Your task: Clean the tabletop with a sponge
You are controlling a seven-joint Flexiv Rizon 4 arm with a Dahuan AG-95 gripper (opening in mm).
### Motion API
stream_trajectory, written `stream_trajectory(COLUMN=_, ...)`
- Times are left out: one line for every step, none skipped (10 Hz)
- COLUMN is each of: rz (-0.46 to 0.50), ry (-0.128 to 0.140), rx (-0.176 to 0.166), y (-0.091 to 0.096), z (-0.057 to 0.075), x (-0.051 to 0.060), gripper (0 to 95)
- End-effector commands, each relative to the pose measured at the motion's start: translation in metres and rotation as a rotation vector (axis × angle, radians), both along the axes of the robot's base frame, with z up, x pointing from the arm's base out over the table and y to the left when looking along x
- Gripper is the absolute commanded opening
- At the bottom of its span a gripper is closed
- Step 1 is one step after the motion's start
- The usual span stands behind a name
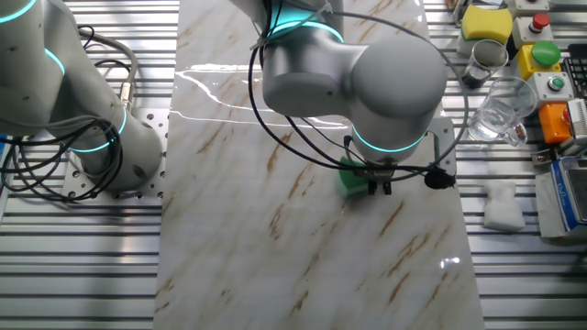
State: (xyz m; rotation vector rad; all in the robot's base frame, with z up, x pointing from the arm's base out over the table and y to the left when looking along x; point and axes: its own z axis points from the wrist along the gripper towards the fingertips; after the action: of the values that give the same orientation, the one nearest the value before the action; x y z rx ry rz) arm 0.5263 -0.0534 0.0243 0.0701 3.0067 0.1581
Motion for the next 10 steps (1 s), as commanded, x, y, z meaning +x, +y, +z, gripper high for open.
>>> stream_trajectory(rz=-0.004, ry=0.001, rx=0.004, y=0.002, z=0.002, x=0.0, gripper=0.0)
stream_trajectory(rz=-0.013, ry=0.001, rx=0.011, y=0.004, z=0.003, x=0.002, gripper=0.0)
stream_trajectory(rz=-0.019, ry=0.001, rx=0.016, y=0.007, z=0.003, x=0.004, gripper=0.0)
stream_trajectory(rz=-0.029, ry=0.0, rx=0.022, y=0.011, z=0.004, x=0.006, gripper=0.0)
stream_trajectory(rz=-0.035, ry=0.0, rx=0.026, y=0.013, z=0.004, x=0.007, gripper=0.0)
stream_trajectory(rz=-0.042, ry=0.0, rx=0.027, y=0.018, z=0.004, x=0.01, gripper=0.0)
stream_trajectory(rz=-0.046, ry=0.0, rx=0.028, y=0.02, z=0.004, x=0.011, gripper=0.0)
stream_trajectory(rz=-0.05, ry=-0.001, rx=0.029, y=0.024, z=0.004, x=0.013, gripper=0.0)
stream_trajectory(rz=-0.049, ry=-0.001, rx=0.029, y=0.025, z=0.005, x=0.014, gripper=0.0)
stream_trajectory(rz=-0.045, ry=-0.001, rx=0.032, y=0.025, z=0.005, x=0.014, gripper=0.0)
